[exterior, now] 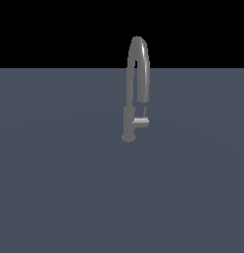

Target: Turn on the faucet by rotating a designated handle.

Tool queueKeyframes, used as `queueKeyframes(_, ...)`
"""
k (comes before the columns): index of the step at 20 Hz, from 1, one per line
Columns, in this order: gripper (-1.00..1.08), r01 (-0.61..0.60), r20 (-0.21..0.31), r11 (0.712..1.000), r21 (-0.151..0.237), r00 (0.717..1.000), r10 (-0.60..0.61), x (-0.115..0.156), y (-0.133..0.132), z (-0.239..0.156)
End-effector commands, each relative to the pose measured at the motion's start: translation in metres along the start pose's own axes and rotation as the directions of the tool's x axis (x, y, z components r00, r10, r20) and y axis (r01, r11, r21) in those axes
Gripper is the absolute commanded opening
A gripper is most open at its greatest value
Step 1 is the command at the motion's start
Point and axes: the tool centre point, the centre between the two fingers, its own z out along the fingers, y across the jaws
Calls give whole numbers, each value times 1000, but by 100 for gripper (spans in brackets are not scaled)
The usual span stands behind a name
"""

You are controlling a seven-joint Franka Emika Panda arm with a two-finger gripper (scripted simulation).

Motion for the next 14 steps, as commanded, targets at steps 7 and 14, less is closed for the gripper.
queueKeyframes(7, -100, -110, 114, 989, 95, 989, 98, 51, 1, 5)
queueKeyframes(14, -100, -207, 217, 964, 165, 961, 169, 94, 6, 14)
